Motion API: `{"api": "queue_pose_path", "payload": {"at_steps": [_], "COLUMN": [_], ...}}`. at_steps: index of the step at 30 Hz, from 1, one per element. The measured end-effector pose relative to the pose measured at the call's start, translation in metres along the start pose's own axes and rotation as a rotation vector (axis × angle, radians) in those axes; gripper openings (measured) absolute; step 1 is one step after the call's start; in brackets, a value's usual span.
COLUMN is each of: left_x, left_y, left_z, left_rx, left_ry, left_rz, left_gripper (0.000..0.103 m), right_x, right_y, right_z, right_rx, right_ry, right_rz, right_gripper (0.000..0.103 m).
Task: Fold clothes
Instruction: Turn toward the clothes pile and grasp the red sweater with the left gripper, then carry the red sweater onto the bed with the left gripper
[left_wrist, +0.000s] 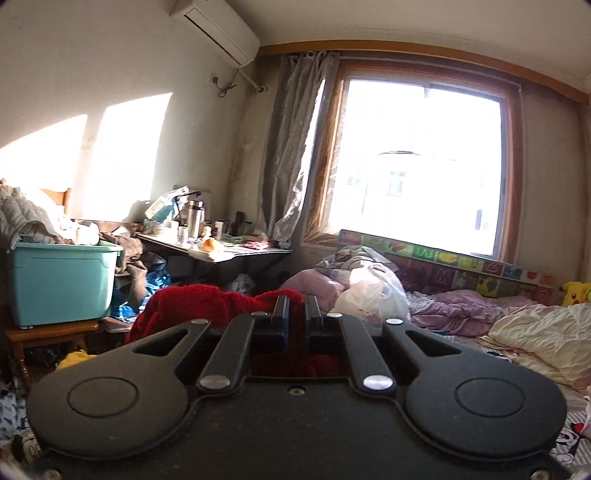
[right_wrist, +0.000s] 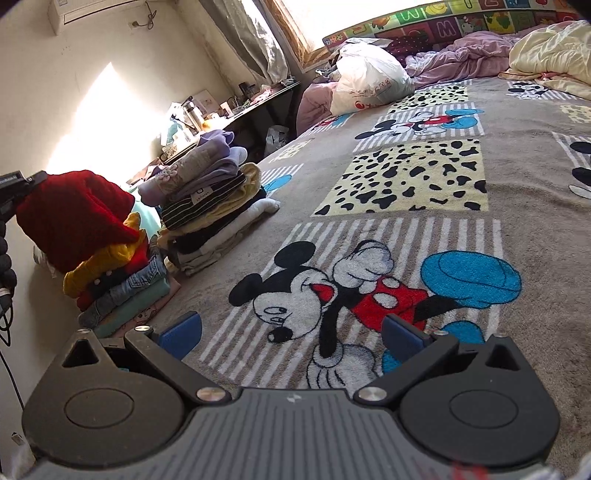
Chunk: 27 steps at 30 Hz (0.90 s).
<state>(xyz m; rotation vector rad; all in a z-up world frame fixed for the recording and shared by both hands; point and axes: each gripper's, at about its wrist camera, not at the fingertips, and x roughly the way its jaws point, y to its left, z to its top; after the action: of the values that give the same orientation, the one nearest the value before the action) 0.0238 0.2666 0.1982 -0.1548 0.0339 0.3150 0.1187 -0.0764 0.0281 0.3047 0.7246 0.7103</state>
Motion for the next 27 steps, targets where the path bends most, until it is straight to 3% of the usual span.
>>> {"api": "queue_pose_path", "payload": {"at_steps": [2, 5, 8, 10, 13, 16, 21, 24, 27], "left_x": [0.005, 0.001, 0.01, 0.005, 0.008, -0.001, -0.001, 0.003, -0.004], "left_y": [-0.036, -0.085, -0.136, -0.169, -0.212, -0.234, -0.252, -0.247, -0.236], "left_z": [-0.001, -0.007, -0.017, -0.022, -0.033, -0.034, -0.062, -0.114, -0.169], "left_rx": [0.021, 0.033, 0.012, 0.027, 0.032, 0.029, 0.068, 0.13, 0.189], "left_ry": [0.038, 0.03, 0.121, 0.124, 0.17, 0.151, 0.223, 0.372, 0.526], "left_rz": [-0.082, -0.202, -0.299, -0.371, -0.435, -0.495, -0.506, -0.478, -0.452], "left_gripper": [0.005, 0.004, 0.004, 0.004, 0.004, 0.004, 0.005, 0.005, 0.012], "right_x": [-0.016, -0.049, -0.084, -0.107, -0.142, -0.167, -0.191, -0.191, -0.186], "right_y": [-0.015, -0.044, -0.074, -0.092, -0.117, -0.136, -0.159, -0.164, -0.162], "right_z": [-0.002, -0.007, -0.015, -0.02, -0.031, -0.041, -0.056, -0.059, -0.062], "right_rx": [0.032, 0.091, 0.144, 0.181, 0.222, 0.26, 0.316, 0.335, 0.33], "right_ry": [-0.026, -0.074, -0.122, -0.15, -0.19, -0.216, -0.254, -0.261, -0.25], "right_rz": [-0.019, -0.057, -0.109, -0.139, -0.189, -0.223, -0.26, -0.259, -0.251], "right_gripper": [0.103, 0.103, 0.103, 0.103, 0.103, 0.103, 0.103, 0.103, 0.103]}}
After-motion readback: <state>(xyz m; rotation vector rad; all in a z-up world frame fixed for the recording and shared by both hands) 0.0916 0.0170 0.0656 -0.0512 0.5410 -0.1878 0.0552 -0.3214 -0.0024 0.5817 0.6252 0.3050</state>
